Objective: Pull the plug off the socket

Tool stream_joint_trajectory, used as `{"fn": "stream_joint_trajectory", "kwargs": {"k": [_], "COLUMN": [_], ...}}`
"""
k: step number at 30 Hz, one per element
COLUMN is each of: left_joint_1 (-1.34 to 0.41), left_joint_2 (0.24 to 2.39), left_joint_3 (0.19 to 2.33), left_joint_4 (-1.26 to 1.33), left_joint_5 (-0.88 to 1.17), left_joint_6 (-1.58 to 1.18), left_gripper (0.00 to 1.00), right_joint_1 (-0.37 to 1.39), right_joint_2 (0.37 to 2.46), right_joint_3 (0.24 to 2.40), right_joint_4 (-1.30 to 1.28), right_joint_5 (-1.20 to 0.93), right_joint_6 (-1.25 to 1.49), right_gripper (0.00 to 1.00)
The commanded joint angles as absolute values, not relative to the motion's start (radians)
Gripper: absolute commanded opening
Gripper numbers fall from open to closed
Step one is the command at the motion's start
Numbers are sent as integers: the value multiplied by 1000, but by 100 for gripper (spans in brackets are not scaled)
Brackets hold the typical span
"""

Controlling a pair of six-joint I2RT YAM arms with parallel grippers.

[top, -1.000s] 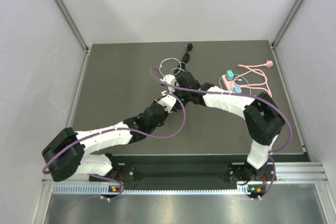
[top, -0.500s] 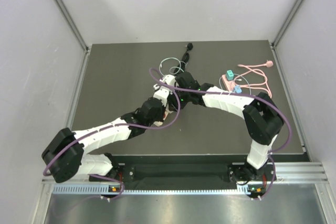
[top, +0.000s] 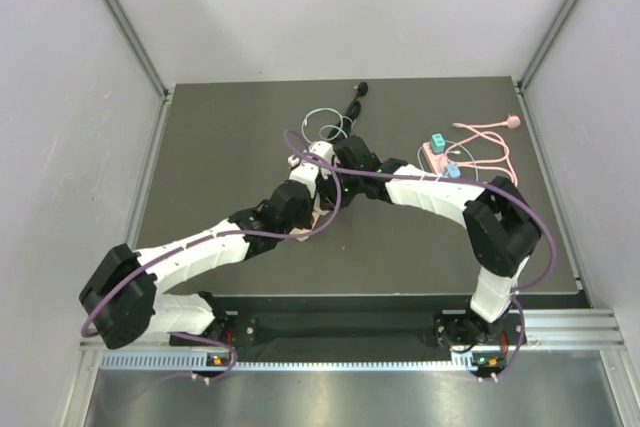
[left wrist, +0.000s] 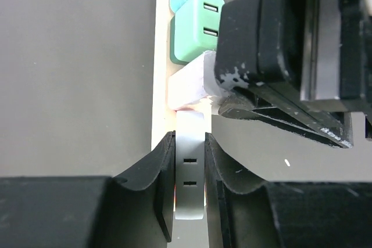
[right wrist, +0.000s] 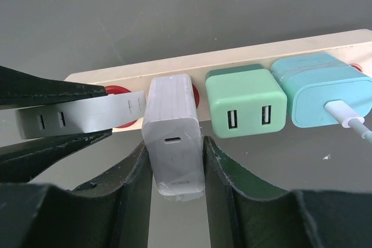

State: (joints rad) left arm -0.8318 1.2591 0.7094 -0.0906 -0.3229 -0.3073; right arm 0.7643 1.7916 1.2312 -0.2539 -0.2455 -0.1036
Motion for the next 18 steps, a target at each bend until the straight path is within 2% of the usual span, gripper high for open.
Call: {"fn": "stream_joint_trajectory", "kwargs": {"k": [1, 5, 7, 14, 18], "left_joint_1": [-887, -933, -951, -951, -951], "left_joint_2": [1128, 1124, 1127, 1124, 1108], "left_joint_3": [764, 723, 715, 667, 629], "left_joint_4": [-37, -9, -9, 75, 98], "left_joint_5": [-239, -307, -301, -265, -291], "left_joint_6": [-298, -103, -91, -256, -357], "left_gripper": [0, 0, 0, 0, 0], "right_joint_1": [703, 704, 703, 703, 698], "right_joint_2": [1879, 1887, 1888, 1861, 1833], "right_joint_3": [1223, 1224, 1226, 1218, 1227], "right_joint_4": [-201, -202, -201, -184, -215], "right_joint_5": [133, 141, 147, 175, 94], "right_joint_6": [-98, -104, -109, -153, -179], "right_gripper": [0, 0, 0, 0, 0]}}
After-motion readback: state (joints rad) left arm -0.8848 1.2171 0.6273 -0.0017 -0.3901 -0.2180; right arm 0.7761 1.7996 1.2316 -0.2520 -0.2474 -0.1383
